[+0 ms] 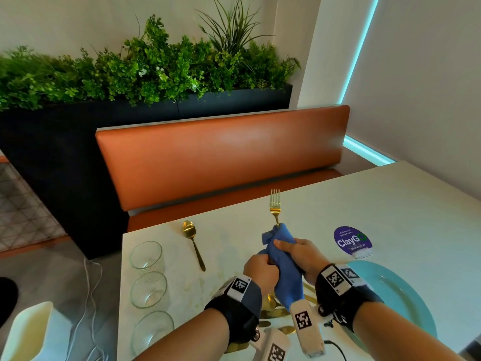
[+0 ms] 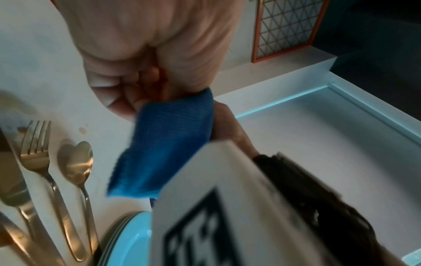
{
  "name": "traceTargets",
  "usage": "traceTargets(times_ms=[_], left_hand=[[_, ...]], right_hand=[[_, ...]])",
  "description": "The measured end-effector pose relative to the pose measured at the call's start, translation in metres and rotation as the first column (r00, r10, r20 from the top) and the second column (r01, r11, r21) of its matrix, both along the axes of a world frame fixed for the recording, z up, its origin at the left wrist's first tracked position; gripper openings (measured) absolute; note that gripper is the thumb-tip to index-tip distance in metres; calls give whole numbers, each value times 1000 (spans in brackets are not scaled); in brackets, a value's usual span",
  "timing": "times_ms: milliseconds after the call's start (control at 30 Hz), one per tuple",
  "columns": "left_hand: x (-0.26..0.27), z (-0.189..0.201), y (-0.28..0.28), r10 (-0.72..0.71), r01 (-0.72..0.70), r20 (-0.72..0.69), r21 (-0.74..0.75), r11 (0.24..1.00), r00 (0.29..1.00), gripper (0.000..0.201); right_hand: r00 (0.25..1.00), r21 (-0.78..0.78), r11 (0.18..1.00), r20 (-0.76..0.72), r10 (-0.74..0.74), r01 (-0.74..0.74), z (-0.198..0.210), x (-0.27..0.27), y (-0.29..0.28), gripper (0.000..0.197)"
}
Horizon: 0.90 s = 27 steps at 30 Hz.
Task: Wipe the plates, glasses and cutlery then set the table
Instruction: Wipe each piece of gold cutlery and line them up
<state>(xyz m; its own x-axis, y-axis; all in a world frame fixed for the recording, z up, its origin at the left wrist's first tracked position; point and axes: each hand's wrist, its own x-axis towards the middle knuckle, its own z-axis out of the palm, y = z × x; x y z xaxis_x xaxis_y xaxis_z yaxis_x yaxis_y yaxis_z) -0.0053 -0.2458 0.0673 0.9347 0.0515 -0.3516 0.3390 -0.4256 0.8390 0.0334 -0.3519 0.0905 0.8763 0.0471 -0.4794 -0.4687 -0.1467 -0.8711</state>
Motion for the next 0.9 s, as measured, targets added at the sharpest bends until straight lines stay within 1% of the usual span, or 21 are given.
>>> traceTargets(times_ms=[33, 100, 167, 200, 233, 267, 333, 367, 400, 467, 500, 567, 667, 767, 833, 867, 900], left_hand=[[0, -1, 1, 13, -13, -12, -3, 1000, 1000, 24], [1, -4, 2, -20, 20, -69, 9, 1000, 997, 23], [9, -6, 8, -112, 124, -131, 82, 989, 985, 18], [14, -4, 13, -161, 183, -158, 136, 974, 974, 18], [21, -1, 20, -170, 197, -160, 179, 964, 973, 18], [29, 1, 28, -146, 172, -139, 204, 964, 979, 19], [42, 3, 40, -25, 39, -77, 194, 980, 997, 25], [48, 3, 44, 50, -45, -38, 134, 990, 998, 23], [52, 3, 45, 101, -99, -28, 43, 994, 995, 20], [61, 6, 41, 141, -146, -56, -119, 982, 989, 21], [65, 7, 38, 156, -167, -79, -161, 973, 985, 24], [72, 5, 37, 200, -219, -110, -205, 954, 974, 27], [81, -1, 43, 248, -290, -176, -289, 912, 953, 29], [94, -8, 55, 259, -321, -232, -292, 901, 937, 33], [108, -17, 67, 299, -359, -240, -270, 893, 924, 34], [114, -19, 74, 324, -377, -235, -236, 896, 916, 34], [119, -23, 83, 348, -389, -230, -166, 906, 909, 34]], right_hand=[[999, -36, 998, -5, 44, -44, -1, -1, 1, 18], [991, -136, 982, 9, 131, -128, -4, 0, 1, 10], [988, -237, 961, 31, 151, -139, -4, 5, 0, 12], [989, -259, 957, 37, 143, -129, -4, 8, -1, 12], [990, -272, 955, 39, 136, -121, -4, 11, -3, 12], [990, -283, 951, 33, 136, -121, -3, 13, -5, 12], [986, -319, 935, 2, 165, -156, -4, 17, -8, 14], [982, -339, 923, -11, 188, -181, -5, 18, -7, 15], [978, -354, 914, -23, 206, -200, -6, 19, -4, 15], [970, -381, 894, -39, 238, -235, -10, 23, 4, 19], [965, -401, 880, -45, 258, -254, -12, 26, 9, 26], [953, -423, 857, -65, 296, -295, -15, 32, 19, 35], [937, -431, 835, -93, 337, -343, -20, 42, 27, 38], [910, -452, 792, -142, 390, -410, -27, 53, 32, 40], [882, -483, 742, -177, 437, -464, -31, 59, 34, 29], [869, -499, 717, -190, 457, -487, -32, 61, 33, 25], [856, -513, 693, -205, 474, -507, -34, 64, 32, 24]])
